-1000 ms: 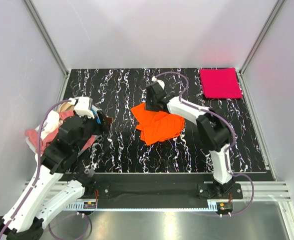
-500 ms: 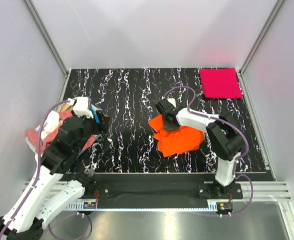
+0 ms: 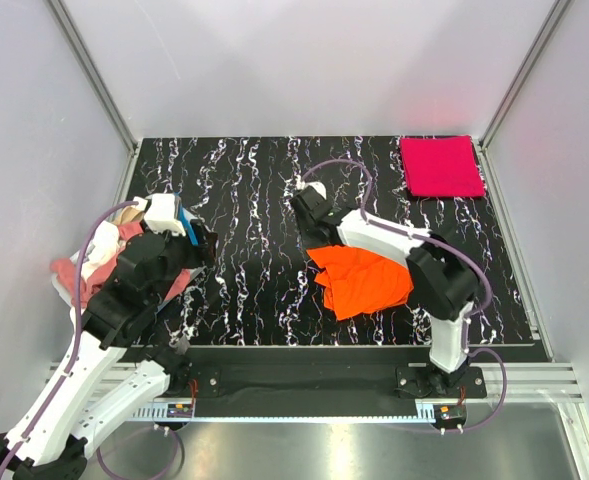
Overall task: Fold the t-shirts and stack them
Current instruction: Flatten the tshirt out
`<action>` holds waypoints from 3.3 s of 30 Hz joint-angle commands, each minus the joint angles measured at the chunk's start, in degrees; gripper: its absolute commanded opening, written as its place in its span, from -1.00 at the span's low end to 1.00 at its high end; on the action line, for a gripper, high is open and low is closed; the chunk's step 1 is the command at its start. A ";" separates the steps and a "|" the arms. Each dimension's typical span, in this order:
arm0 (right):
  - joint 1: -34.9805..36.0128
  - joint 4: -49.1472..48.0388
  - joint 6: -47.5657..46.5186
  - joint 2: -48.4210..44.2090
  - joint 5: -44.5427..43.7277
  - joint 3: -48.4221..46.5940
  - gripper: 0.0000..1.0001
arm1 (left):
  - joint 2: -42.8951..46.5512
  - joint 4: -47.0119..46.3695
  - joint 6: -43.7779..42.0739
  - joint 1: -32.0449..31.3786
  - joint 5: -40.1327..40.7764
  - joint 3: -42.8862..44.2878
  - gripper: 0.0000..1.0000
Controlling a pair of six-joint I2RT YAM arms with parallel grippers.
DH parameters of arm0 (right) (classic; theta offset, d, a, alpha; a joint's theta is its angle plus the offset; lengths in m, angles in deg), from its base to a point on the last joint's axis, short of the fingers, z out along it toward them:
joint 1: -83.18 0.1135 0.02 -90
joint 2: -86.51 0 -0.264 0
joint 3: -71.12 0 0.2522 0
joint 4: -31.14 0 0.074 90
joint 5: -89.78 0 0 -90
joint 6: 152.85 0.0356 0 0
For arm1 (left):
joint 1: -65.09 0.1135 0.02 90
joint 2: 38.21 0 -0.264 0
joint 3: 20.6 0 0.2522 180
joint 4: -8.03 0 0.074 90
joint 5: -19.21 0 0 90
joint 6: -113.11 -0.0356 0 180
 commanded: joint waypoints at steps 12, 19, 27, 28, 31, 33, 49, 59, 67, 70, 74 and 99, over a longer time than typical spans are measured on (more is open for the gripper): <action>0.79 -4.83 3.17 11.77 -0.57 -5.05 -0.21 | 1.10 -3.31 -0.41 0.20 1.20 -0.09 0.45; 0.79 -4.66 2.91 13.26 -6.01 -4.35 -0.28 | 1.09 -3.31 -0.32 0.20 1.12 -0.09 0.45; 0.79 -3.60 2.56 12.47 -10.94 -4.08 -0.31 | 0.39 -3.31 -0.15 0.46 0.68 0.00 0.45; 0.79 -3.51 2.38 12.47 -11.03 -4.26 -0.32 | 0.39 -3.31 -0.15 0.55 0.50 0.00 0.45; 0.79 -3.16 2.11 12.30 -11.12 -5.05 -0.33 | 0.30 -3.31 -0.06 0.82 0.33 0.00 0.45; 0.79 -3.25 2.11 11.95 -10.85 -5.23 -0.32 | 0.22 -3.40 -0.06 0.90 0.32 0.00 0.45; 0.79 -2.90 4.93 16.25 -7.24 -4.00 -0.89 | 0.04 -3.40 0.11 1.61 -0.12 -0.18 0.45; -3.24 7.28 0.35 -5.70 -15.93 -8.12 -1.00 | -5.04 -2.70 5.29 1.61 -16.35 1.49 0.40; -8.70 19.86 4.13 -31.43 -26.48 -7.43 -1.00 | -14.45 -12.08 18.21 0.03 -29.99 -4.22 0.35; -9.05 21.10 5.19 -38.21 -27.99 -6.81 -1.00 | -21.30 -17.26 20.76 -1.99 -31.31 -5.19 0.32; -9.14 22.15 5.89 -44.21 -28.34 -4.89 -1.00 | -33.58 -23.61 22.17 -8.13 -30.09 -3.71 0.28; -9.14 20.40 3.87 -51.43 -26.58 0.49 -1.00 | -68.26 -20.23 17.00 -15.45 -26.94 16.86 -1.00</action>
